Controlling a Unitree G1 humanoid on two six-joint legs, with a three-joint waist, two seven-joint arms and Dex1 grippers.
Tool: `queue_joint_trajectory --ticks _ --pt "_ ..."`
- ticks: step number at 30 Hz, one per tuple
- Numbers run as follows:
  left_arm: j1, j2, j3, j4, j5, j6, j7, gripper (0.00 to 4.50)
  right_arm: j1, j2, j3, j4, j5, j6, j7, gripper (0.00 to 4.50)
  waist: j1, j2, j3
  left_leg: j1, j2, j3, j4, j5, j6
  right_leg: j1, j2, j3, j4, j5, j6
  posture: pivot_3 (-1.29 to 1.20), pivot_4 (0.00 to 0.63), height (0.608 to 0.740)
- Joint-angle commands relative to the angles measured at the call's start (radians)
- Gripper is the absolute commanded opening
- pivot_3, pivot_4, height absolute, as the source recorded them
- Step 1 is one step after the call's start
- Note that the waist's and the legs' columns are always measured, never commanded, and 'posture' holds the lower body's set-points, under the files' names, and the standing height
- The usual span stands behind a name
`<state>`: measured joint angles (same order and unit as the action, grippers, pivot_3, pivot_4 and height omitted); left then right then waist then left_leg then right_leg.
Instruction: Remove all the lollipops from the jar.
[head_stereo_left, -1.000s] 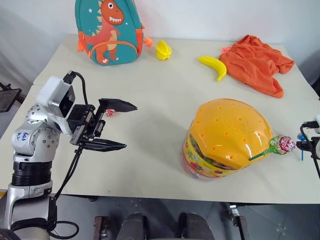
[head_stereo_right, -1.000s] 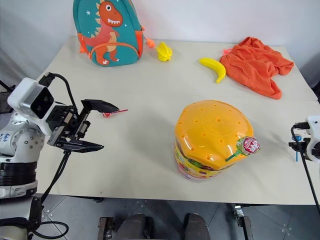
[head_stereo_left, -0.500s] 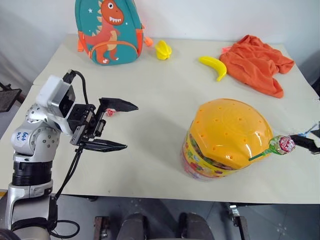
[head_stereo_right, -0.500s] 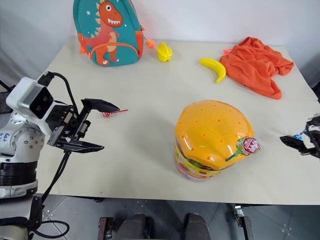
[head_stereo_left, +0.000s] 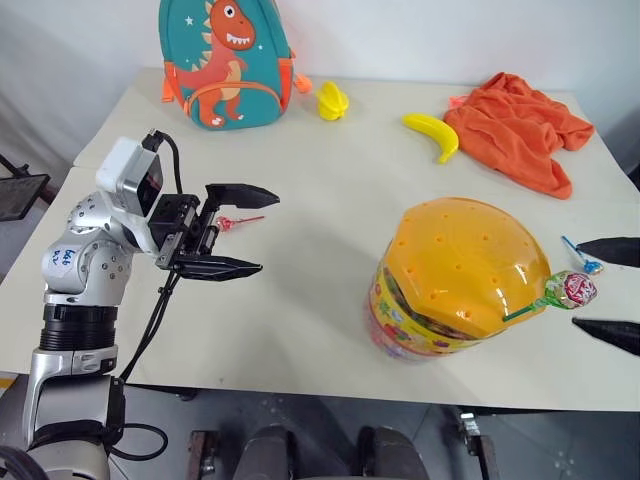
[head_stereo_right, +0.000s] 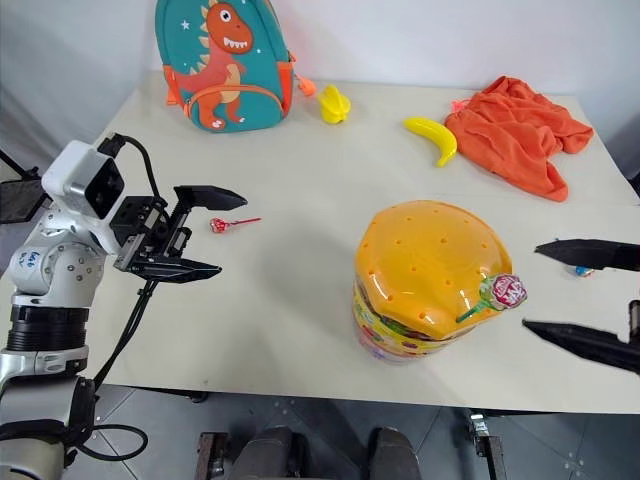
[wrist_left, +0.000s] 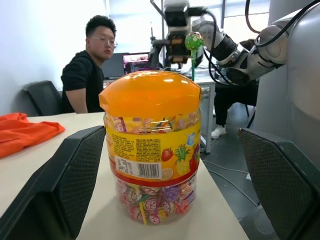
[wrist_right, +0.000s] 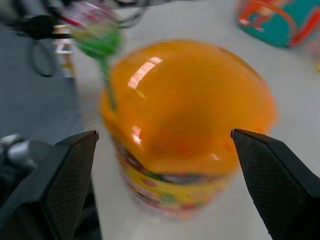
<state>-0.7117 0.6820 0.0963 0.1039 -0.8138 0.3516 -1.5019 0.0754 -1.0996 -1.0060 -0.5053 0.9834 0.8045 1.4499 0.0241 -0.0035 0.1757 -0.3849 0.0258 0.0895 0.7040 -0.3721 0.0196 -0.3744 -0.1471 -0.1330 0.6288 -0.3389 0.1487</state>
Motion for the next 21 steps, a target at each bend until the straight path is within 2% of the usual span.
queue_joint_trajectory --ticks 1,10,13,21 --pt "-0.018 0.004 0.004 -0.006 0.001 -0.015 -0.096 4.5 -0.025 -0.019 0.009 -0.043 0.079 -0.014 0.005 4.44 0.0 0.0 0.0 0.0 0.0 0.0 0.0 0.0 0.0 0.0 0.0 0.0 0.0 0.0 0.0 0.0 0.15 0.74" --pt "-0.012 0.004 0.003 -0.018 -0.005 -0.014 -0.093 4.5 -0.067 -0.004 0.143 -0.134 0.153 -0.023 -0.111 4.44 0.002 0.0 0.0 0.0 0.0 -0.001 0.003 0.0 0.0 0.0 0.0 0.0 0.001 0.0 0.0 0.0 0.15 0.74" --pt "-0.011 0.01 0.008 -0.019 -0.002 -0.017 -0.091 4.5 -0.072 0.003 0.183 -0.155 0.162 -0.02 -0.18 3.92 0.001 0.0 0.0 -0.001 0.0 -0.001 0.003 0.0 0.0 0.0 0.0 0.0 0.002 0.0 0.0 0.0 0.15 0.74" --pt "0.001 0.016 0.019 -0.027 -0.005 -0.024 -0.088 4.5 -0.127 0.003 0.222 -0.152 0.223 -0.056 -0.249 1.22 0.001 0.0 0.0 -0.001 0.0 -0.001 0.003 0.0 0.0 0.0 0.0 0.0 0.002 0.0 0.0 0.0 0.15 0.74"
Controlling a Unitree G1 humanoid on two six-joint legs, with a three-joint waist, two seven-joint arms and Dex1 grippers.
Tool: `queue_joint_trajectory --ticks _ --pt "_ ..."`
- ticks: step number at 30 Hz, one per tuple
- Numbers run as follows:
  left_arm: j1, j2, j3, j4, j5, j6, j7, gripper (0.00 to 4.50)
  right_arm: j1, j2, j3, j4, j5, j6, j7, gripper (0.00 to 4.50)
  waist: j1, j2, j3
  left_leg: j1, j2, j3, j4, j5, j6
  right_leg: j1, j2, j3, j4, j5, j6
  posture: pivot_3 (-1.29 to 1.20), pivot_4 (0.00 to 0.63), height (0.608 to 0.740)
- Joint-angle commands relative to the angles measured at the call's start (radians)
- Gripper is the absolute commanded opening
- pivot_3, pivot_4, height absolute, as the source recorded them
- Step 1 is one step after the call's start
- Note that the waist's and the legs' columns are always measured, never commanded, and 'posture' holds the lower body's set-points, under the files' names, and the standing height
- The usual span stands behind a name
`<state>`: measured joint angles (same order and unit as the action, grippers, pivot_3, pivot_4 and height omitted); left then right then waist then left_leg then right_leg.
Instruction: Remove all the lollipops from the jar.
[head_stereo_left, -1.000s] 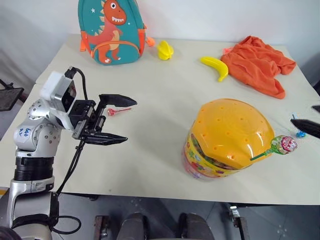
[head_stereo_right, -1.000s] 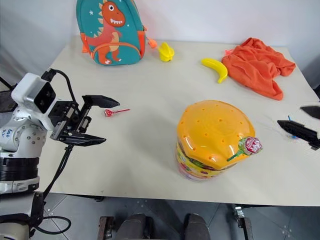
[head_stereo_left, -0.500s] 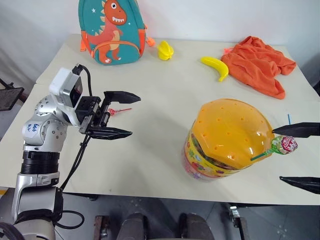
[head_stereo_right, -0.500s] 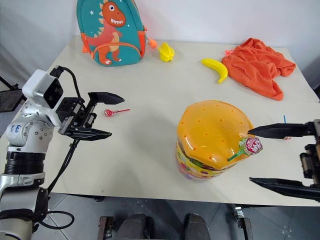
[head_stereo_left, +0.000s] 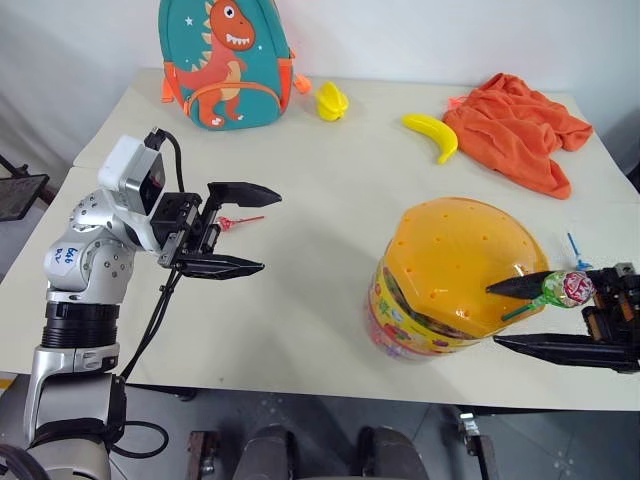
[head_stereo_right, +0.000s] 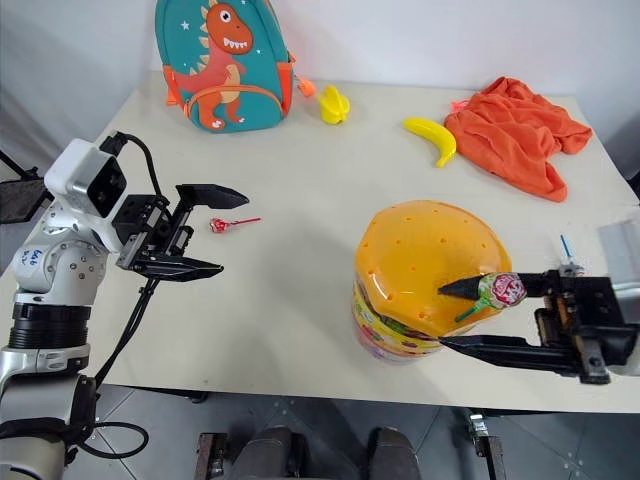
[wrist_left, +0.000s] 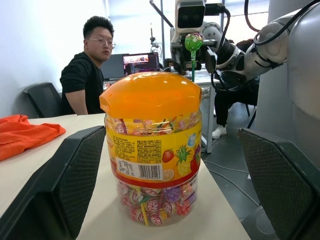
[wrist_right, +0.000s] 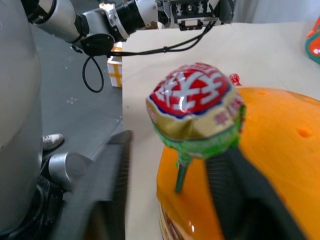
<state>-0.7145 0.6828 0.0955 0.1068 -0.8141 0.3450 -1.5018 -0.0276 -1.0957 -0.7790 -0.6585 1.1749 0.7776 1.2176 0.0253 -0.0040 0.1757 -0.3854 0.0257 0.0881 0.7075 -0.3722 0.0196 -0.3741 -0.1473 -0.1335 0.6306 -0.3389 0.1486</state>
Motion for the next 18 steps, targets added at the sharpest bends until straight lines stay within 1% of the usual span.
queue_joint_trajectory --ticks 1,3,4,10,12,15,18 --pt "0.006 0.014 0.02 -0.032 -0.005 -0.017 -0.087 4.5 -0.032 -0.002 0.0 0.004 0.03 -0.035 -0.015 0.91 0.0 0.0 0.0 0.0 0.0 0.0 0.0 0.0 0.0 0.0 0.0 0.0 0.0 0.0 0.0 0.0 0.15 0.74" --pt "0.009 0.012 0.022 -0.038 -0.008 -0.017 -0.085 4.5 -0.053 -0.004 0.005 0.013 0.057 -0.037 -0.021 0.22 0.0 0.0 0.0 0.0 0.0 0.0 0.0 0.0 0.0 0.0 0.0 0.0 0.0 0.0 0.0 0.0 0.15 0.74" --pt "0.011 0.011 0.023 -0.042 -0.01 -0.016 -0.084 4.5 -0.061 -0.006 0.002 0.017 0.068 -0.037 -0.023 0.01 0.0 0.0 0.0 0.0 0.0 0.0 0.0 0.0 0.0 0.0 0.0 0.0 0.0 0.0 0.0 0.0 0.15 0.74" --pt "0.015 0.011 0.024 -0.051 -0.015 -0.013 -0.083 4.5 -0.136 -0.039 -0.02 0.076 0.12 -0.027 -0.047 0.01 -0.001 0.0 0.0 0.0 0.0 0.0 0.0 0.0 0.0 0.0 0.0 0.0 0.0 0.0 0.0 0.0 0.15 0.74" --pt "0.016 0.014 0.026 -0.052 -0.018 -0.011 -0.087 4.5 -0.197 -0.058 -0.007 0.122 0.143 -0.032 -0.073 0.01 -0.001 0.0 0.0 0.0 0.0 0.0 0.0 0.0 0.0 0.0 0.0 0.0 0.0 0.0 0.0 0.0 0.15 0.74" --pt "0.015 0.019 0.029 -0.053 -0.022 -0.009 -0.091 4.5 -0.325 -0.101 0.032 0.212 0.1 -0.063 -0.146 0.01 -0.003 0.0 0.0 0.0 0.0 0.0 0.0 0.0 0.0 0.0 0.0 0.0 0.0 0.0 0.0 0.0 0.15 0.74" --pt "0.011 0.024 0.033 -0.057 -0.028 -0.007 -0.093 4.5 -0.409 -0.162 0.067 0.349 -0.032 -0.089 -0.222 0.01 -0.002 0.0 0.0 0.0 0.001 0.0 0.001 0.0 0.0 -0.001 0.0 0.0 0.001 0.0 0.0 0.0 0.15 0.74"
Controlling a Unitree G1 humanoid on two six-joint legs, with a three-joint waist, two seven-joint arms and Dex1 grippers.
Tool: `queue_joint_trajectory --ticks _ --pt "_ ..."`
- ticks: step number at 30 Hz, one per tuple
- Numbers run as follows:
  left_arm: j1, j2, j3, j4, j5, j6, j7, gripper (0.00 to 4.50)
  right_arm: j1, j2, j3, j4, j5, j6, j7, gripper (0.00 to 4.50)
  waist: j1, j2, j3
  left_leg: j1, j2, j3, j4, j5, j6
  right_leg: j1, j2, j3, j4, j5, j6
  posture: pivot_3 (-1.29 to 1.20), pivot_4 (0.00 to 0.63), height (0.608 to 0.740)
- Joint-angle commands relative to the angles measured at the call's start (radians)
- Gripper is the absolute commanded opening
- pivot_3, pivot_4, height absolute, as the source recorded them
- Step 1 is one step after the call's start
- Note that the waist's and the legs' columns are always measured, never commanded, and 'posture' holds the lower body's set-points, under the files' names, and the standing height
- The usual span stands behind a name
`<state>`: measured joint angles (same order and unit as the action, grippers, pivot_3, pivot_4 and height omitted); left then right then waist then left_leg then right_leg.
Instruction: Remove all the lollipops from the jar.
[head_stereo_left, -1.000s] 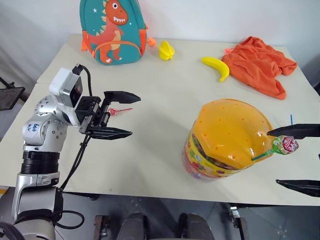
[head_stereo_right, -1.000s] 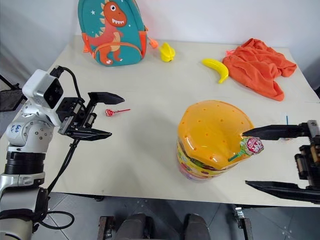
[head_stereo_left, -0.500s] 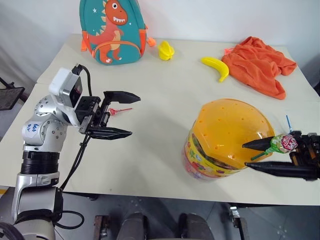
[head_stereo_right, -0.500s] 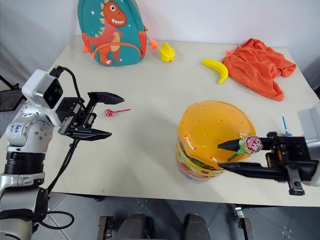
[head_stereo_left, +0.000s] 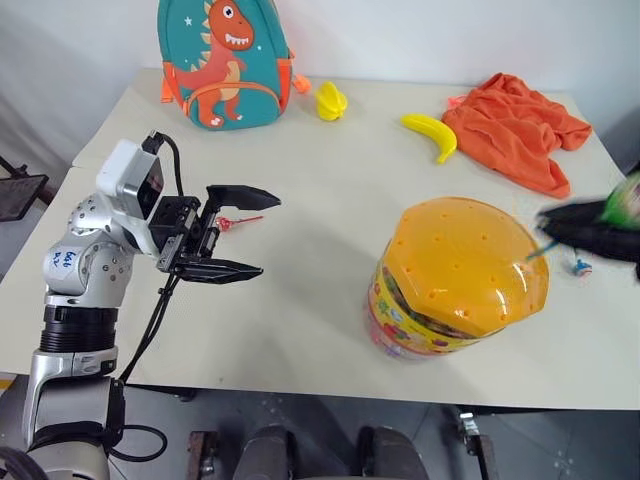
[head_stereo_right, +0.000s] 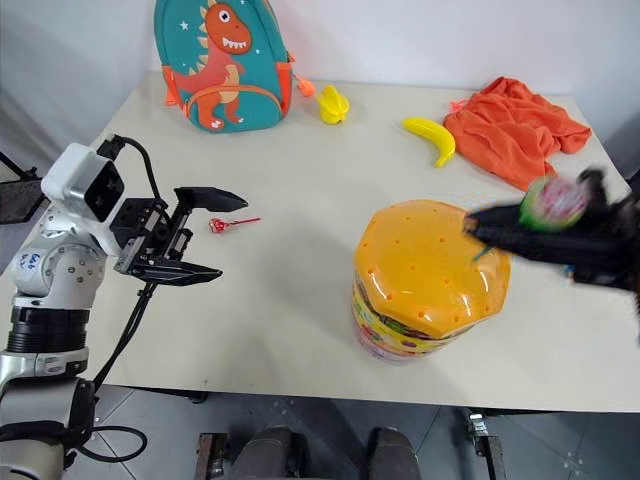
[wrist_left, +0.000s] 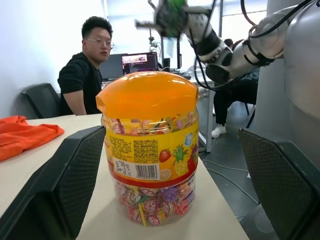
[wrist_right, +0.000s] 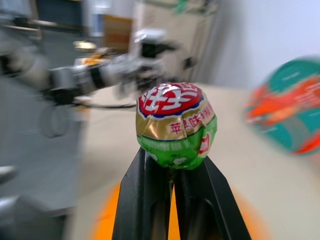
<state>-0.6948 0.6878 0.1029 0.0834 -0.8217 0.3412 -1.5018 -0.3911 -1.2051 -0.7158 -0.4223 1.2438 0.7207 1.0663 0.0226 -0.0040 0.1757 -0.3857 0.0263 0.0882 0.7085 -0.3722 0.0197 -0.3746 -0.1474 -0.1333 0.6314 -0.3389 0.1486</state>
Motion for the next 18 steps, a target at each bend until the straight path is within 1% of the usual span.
queue_joint_trajectory --ticks 1,4,8,10,12,14,16,18 --pt "-0.01 0.02 0.026 -0.035 -0.022 -0.001 -0.092 4.5 -0.045 -0.072 0.009 0.149 -0.151 -0.032 -0.081 0.01 0.001 0.0 0.0 0.0 0.0 0.0 0.0 0.0 0.0 0.0 0.0 0.0 0.0 0.0 0.0 0.0 0.15 0.74" --pt "-0.011 0.033 0.03 -0.04 -0.024 0.006 -0.093 4.5 0.005 -0.115 0.012 0.282 -0.318 -0.05 -0.089 0.01 0.002 -0.001 0.0 -0.001 0.0 0.0 0.0 0.0 0.0 0.0 0.0 0.0 0.0 0.0 0.0 0.0 0.15 0.74" --pt "-0.015 0.057 0.028 -0.039 -0.018 0.013 -0.094 4.5 0.083 -0.161 0.075 0.448 -0.517 -0.074 -0.102 0.01 0.0 -0.001 0.0 -0.001 0.0 0.001 -0.001 0.0 0.0 -0.001 0.0 0.0 0.0 0.0 0.0 0.0 0.15 0.74" --pt "-0.022 0.076 0.024 -0.033 -0.008 0.026 -0.085 4.5 0.149 -0.192 0.159 0.554 -0.63 -0.069 -0.099 0.01 -0.001 -0.001 0.0 -0.001 0.0 0.002 -0.001 0.0 0.0 -0.001 0.0 0.0 0.0 0.0 0.0 0.0 0.15 0.74" --pt "-0.023 0.099 0.015 -0.034 0.005 0.044 -0.076 4.5 0.186 -0.201 0.255 0.652 -0.72 -0.056 -0.126 0.01 -0.002 -0.001 0.0 -0.001 0.0 0.002 -0.001 0.0 0.0 -0.001 0.0 0.0 0.0 0.0 0.0 0.0 0.15 0.74" --pt "-0.022 0.116 0.003 -0.039 0.013 0.062 -0.069 4.5 0.183 -0.183 0.321 0.708 -0.784 -0.075 -0.158 0.01 -0.001 0.001 0.0 -0.001 0.0 0.002 -0.001 0.0 0.0 -0.001 0.0 0.0 0.0 0.0 0.0 0.0 0.15 0.74" --pt "-0.022 0.129 -0.006 -0.049 0.025 0.079 -0.043 4.5 0.134 -0.146 0.414 0.792 -0.86 -0.058 -0.227 0.01 -0.004 0.001 0.0 -0.001 0.0 0.003 -0.001 0.0 0.0 -0.002 0.0 0.0 0.0 0.0 0.0 0.0 0.15 0.74" --pt "-0.026 0.124 -0.002 -0.055 0.02 0.085 -0.03 4.5 0.073 -0.108 0.47 0.889 -0.924 -0.075 -0.282 0.01 -0.01 0.002 0.0 -0.001 0.0 0.003 -0.001 0.0 0.0 -0.002 0.0 0.0 0.0 0.0 0.0 0.0 0.15 0.74"
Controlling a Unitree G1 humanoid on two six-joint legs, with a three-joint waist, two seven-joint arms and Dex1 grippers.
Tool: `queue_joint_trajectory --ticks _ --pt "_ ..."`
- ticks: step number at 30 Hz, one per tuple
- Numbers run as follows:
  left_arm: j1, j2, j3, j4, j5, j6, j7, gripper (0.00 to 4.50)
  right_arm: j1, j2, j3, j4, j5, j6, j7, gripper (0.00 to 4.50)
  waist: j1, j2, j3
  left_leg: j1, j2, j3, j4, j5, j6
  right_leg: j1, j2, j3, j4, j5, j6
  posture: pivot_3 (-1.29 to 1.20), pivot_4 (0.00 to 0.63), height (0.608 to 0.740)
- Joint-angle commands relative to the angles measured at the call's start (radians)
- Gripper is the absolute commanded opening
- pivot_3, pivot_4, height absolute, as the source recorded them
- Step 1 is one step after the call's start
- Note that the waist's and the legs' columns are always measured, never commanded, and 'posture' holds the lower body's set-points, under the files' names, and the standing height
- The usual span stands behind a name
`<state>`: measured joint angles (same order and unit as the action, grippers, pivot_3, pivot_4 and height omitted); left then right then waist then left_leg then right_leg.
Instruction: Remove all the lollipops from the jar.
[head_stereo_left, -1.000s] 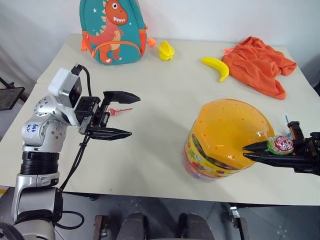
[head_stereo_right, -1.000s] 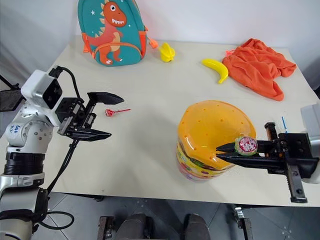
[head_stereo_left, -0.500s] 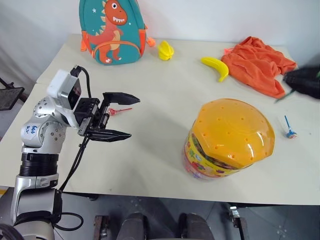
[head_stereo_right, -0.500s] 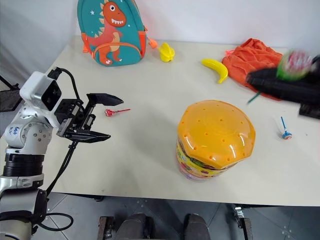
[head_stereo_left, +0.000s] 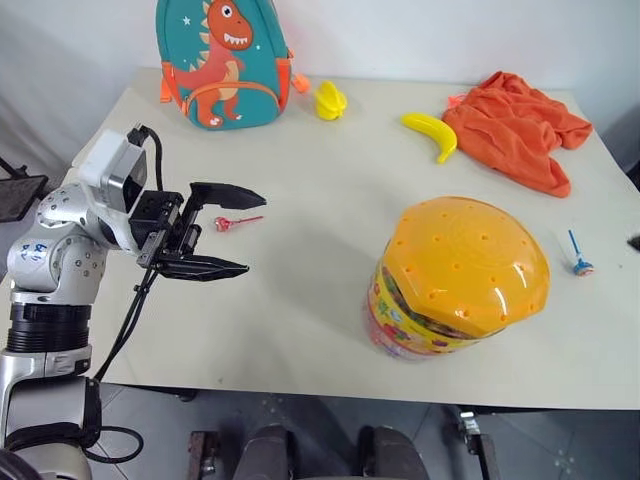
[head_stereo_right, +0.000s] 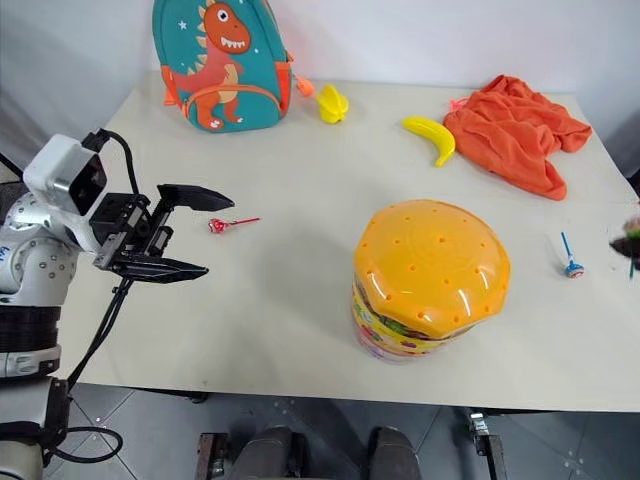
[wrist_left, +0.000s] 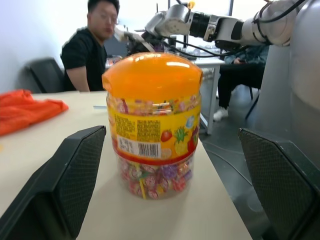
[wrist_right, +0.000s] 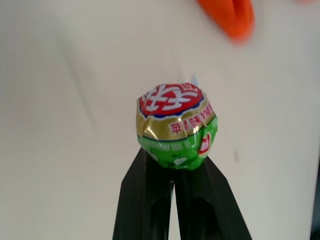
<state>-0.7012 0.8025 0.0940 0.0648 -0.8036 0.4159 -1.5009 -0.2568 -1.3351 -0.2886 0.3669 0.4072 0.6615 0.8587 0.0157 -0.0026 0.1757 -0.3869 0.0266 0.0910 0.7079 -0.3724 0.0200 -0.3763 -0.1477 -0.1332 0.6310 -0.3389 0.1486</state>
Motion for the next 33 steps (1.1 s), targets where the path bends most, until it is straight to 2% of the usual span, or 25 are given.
queue_joint_trajectory --ticks 1,6,11,12,14,24,30,33 --pt "-0.02 0.006 0.01 -0.04 -0.001 0.013 -0.029 4.5 -0.084 0.033 0.057 0.133 -0.108 -0.028 -0.083 0.01 -0.004 0.001 0.0 0.0 0.0 0.0 0.0 0.0 0.0 0.0 0.0 0.0 0.0 0.0 0.0 0.0 0.15 0.74" --pt "-0.017 -0.01 0.024 -0.056 -0.017 0.021 -0.022 4.5 -0.191 0.114 0.121 0.322 -0.193 -0.042 -0.147 0.01 -0.015 0.003 0.001 0.0 0.0 0.0 -0.001 0.0 0.0 0.0 0.0 0.0 0.0 0.0 0.0 0.0 0.15 0.74" --pt "-0.007 -0.017 0.03 -0.075 -0.02 0.033 -0.008 4.5 -0.199 0.175 0.117 0.351 -0.212 -0.044 -0.143 0.01 -0.021 0.003 0.0 0.0 0.0 0.0 -0.001 0.0 0.0 0.0 0.0 0.0 0.0 0.0 0.0 0.0 0.15 0.74" --pt "-0.005 -0.017 0.032 -0.078 -0.021 0.036 -0.006 4.5 -0.194 0.177 0.114 0.346 -0.214 -0.041 -0.139 0.6 -0.021 0.004 0.0 0.0 0.0 0.0 -0.001 0.0 0.0 0.0 0.0 0.0 0.0 0.0 0.0 0.0 0.15 0.74" --pt "-0.002 -0.017 0.035 -0.085 -0.023 0.043 -0.004 4.5 -0.18 0.181 0.102 0.326 -0.212 -0.038 -0.135 1.15 -0.018 0.004 0.0 0.0 0.0 0.0 -0.001 0.0 0.0 0.0 0.0 0.0 0.0 0.0 0.0 0.0 0.15 0.74" --pt "0.014 -0.016 0.04 -0.086 -0.019 0.094 0.039 4.5 -0.058 0.154 -0.034 0.143 -0.161 0.024 -0.103 4.48 -0.017 0.004 0.0 0.0 0.0 0.0 -0.001 0.0 0.0 0.0 0.0 0.0 0.0 0.0 0.0 0.0 0.15 0.74" --pt "0.032 -0.004 0.022 -0.051 0.078 0.159 0.22 4.5 0.033 0.146 -0.214 -0.056 -0.072 0.067 -0.021 4.48 -0.017 0.004 0.0 0.0 0.0 0.0 -0.001 0.0 0.0 0.0 0.0 0.001 0.0 0.0 0.0 0.0 0.15 0.74" --pt "0.068 -0.016 0.021 -0.047 0.151 0.135 0.309 4.5 0.075 0.226 -0.376 -0.28 0.072 0.024 0.083 4.48 -0.016 0.004 0.0 0.0 0.0 0.0 -0.002 0.0 0.0 0.0 0.0 0.001 0.0 0.0 0.0 0.0 0.15 0.74"
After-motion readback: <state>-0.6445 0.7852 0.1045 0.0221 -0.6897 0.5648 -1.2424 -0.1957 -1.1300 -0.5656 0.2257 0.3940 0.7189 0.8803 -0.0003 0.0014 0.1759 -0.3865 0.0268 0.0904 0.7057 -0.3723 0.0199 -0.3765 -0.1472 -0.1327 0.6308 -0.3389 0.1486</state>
